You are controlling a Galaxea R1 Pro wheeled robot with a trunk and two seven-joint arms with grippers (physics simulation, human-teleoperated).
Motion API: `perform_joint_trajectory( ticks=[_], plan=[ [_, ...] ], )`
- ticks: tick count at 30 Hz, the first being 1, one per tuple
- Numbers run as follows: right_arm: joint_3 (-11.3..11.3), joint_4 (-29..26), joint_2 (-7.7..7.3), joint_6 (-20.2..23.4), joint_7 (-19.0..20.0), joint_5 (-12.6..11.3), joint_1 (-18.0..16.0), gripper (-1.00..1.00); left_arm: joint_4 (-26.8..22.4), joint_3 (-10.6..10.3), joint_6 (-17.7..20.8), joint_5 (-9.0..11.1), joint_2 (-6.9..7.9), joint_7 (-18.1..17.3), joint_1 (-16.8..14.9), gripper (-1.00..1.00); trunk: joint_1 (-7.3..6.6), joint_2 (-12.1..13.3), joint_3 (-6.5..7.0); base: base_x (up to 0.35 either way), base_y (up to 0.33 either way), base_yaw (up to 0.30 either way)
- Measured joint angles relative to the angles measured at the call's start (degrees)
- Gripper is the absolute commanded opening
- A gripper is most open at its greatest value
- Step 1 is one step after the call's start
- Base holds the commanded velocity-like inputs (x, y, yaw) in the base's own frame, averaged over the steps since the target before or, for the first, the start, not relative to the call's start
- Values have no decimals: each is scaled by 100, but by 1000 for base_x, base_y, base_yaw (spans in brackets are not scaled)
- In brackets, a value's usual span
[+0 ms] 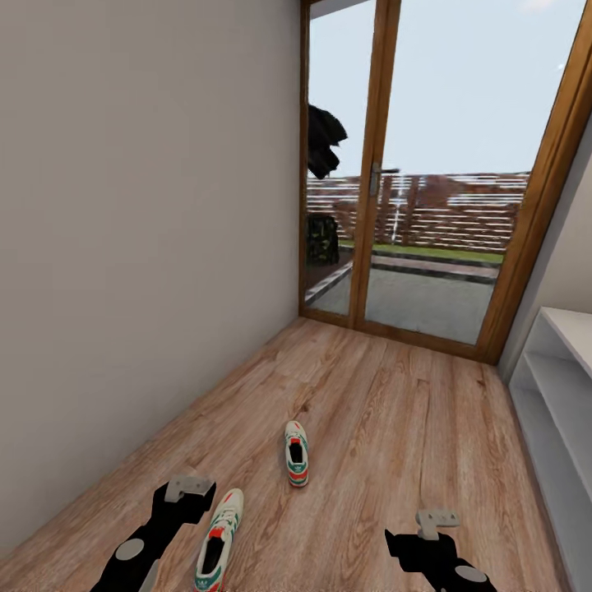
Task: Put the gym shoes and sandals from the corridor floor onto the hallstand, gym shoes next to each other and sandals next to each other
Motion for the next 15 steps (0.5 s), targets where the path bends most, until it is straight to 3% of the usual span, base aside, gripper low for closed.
perform_joint_trajectory(
  ticks=[15],
  plan=[
    [0,0,4,0,0,0,2,100,45,4,-137,-1,-3,-1,0,100,330,-602,-411,0,0,0]
  ],
)
